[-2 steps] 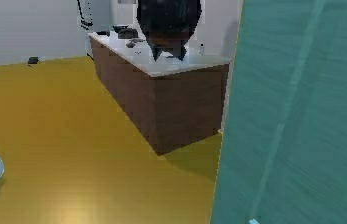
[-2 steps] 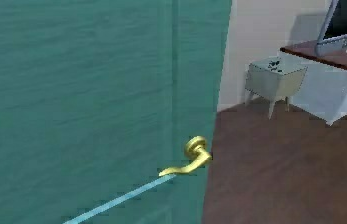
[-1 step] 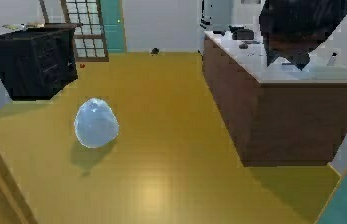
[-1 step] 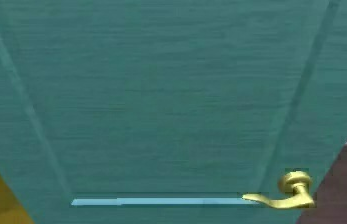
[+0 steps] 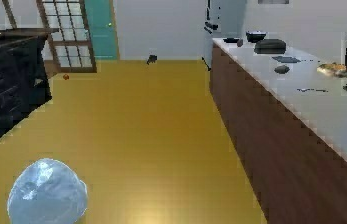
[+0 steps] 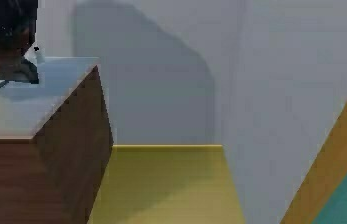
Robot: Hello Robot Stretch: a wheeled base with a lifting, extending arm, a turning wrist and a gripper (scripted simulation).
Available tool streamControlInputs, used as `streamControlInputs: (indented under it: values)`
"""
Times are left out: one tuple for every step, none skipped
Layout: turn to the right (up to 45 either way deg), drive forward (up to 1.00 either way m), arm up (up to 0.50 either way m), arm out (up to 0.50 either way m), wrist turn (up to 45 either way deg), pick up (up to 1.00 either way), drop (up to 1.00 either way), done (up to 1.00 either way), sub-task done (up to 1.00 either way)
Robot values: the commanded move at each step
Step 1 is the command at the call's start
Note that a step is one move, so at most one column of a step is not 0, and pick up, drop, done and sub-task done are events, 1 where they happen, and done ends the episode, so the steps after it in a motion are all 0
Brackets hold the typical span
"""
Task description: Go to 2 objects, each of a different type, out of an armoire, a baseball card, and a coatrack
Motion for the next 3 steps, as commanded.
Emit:
streamControlInputs:
  values:
    - [0.0, 1.0, 0.0, 0.0, 0.0, 0.0, 0.0, 0.0, 0.0]
    - [0.0, 1.0, 0.0, 0.0, 0.0, 0.0, 0.0, 0.0, 0.0]
    - [0.0, 1.0, 0.0, 0.0, 0.0, 0.0, 0.0, 0.0, 0.0]
